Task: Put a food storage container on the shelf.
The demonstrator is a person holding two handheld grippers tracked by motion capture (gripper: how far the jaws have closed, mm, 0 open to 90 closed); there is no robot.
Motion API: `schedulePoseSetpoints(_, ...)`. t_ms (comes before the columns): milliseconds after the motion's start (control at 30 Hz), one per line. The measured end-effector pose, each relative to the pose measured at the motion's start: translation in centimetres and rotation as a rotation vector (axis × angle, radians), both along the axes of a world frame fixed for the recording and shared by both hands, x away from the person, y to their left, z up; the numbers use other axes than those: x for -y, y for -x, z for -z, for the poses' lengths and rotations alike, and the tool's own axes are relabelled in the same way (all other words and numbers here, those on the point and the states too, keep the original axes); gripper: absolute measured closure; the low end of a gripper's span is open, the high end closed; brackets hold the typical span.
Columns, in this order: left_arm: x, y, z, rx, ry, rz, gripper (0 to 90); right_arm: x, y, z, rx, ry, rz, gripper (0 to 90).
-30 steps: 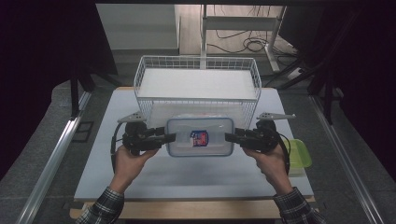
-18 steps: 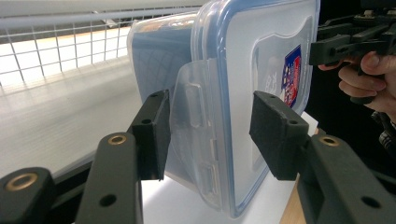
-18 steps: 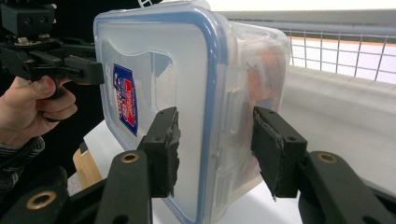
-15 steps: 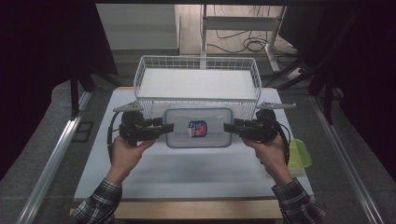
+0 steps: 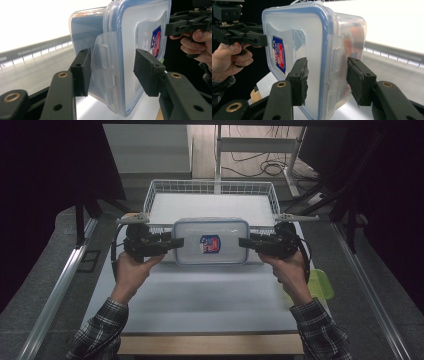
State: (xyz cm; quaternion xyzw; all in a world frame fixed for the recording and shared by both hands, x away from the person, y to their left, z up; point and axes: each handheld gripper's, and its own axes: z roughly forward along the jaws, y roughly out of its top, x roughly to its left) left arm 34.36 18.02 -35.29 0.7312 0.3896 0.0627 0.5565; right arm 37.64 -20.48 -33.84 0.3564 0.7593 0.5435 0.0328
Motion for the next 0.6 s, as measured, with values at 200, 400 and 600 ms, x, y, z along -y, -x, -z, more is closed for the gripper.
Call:
schedulePoseSetpoints(200,-0.2,-0.7,-1.0,0.002,0.009,0.001,49.9,-0.2,-1.0,-1.5,0.021,-0.012,0.004,52.1)
schedulePoseSetpoints(400,-0.7,-1.5,-2.5,0.014,0.013,-0.001,50.1,-0.4,-1.5,-2.3,0.018,-0.028,0.008,52.2)
schedulePoseSetpoints(600,-1.2,-2.5,-3.8,0.028,0.041,-0.001,51.3,-0.6,-2.5,-3.0,0.013,-0.061,0.012,52.2)
